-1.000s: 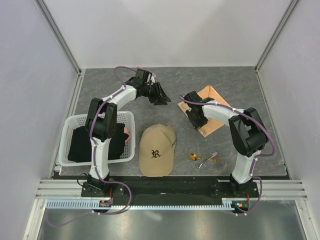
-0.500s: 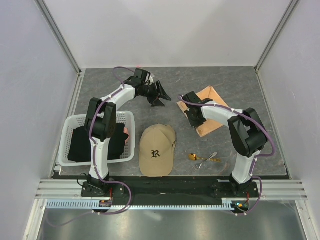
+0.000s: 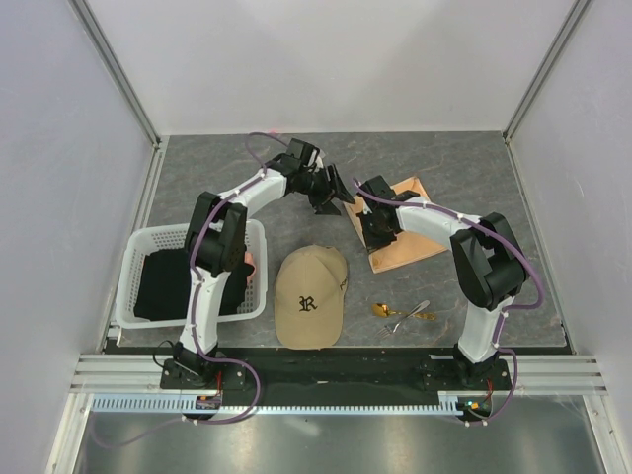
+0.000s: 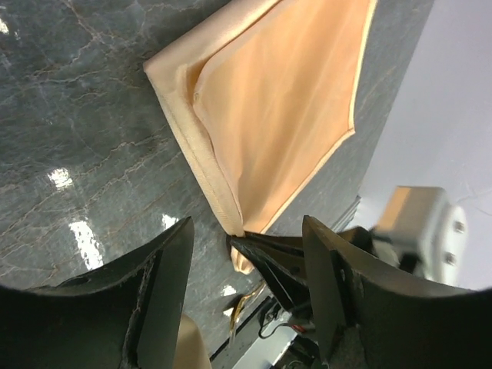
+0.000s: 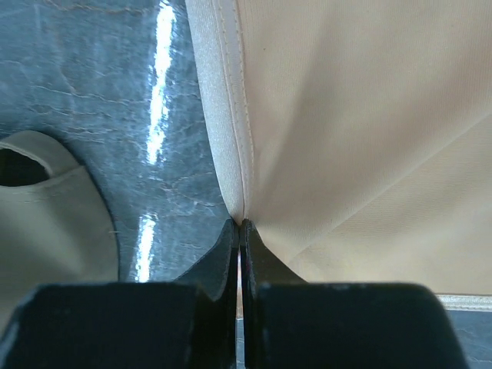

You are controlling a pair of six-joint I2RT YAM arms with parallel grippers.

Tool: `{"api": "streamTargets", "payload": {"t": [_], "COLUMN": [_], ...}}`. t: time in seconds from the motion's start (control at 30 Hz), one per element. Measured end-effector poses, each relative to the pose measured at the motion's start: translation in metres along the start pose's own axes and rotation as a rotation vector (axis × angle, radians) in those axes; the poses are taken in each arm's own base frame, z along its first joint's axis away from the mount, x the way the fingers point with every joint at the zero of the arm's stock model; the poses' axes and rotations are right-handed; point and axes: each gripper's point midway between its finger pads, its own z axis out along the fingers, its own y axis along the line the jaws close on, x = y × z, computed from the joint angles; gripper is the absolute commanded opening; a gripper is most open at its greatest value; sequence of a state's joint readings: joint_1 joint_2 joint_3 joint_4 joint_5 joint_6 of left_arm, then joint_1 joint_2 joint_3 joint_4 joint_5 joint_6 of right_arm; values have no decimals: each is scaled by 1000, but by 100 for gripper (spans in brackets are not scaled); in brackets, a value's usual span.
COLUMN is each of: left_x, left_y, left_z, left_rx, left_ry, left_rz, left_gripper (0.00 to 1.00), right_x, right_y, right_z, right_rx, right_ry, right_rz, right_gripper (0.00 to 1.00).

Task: Fold the napkin into a case and place the utensils inside
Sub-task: Pick up the upper triangle-folded napkin from the center of the board.

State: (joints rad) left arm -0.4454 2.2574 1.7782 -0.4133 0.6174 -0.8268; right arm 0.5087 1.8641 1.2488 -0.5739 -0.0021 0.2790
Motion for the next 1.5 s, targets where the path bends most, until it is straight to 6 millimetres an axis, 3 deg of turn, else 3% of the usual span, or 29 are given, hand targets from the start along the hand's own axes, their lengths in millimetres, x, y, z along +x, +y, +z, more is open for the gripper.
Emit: {"api": "streamTargets", "payload": {"t": [0.23, 0.9, 1.5], "left_x": [-1, -15, -23], "left_y": [18, 38, 38], "left_z": [12, 37, 46], "left_rx": [-71, -112, -103], "left_ry": [-18, -30, -36], "left_rz": [-24, -53, -68], "left_gripper": [65, 51, 9], "right_x": [-8, -12, -14], "right_y": [13, 29, 33], "right_z": [-2, -4, -5], "right_rx": [-57, -144, -171], "right_ry": [-16, -16, -21], "right_rz": [39, 95, 95], "right_gripper": [0, 0, 0]}}
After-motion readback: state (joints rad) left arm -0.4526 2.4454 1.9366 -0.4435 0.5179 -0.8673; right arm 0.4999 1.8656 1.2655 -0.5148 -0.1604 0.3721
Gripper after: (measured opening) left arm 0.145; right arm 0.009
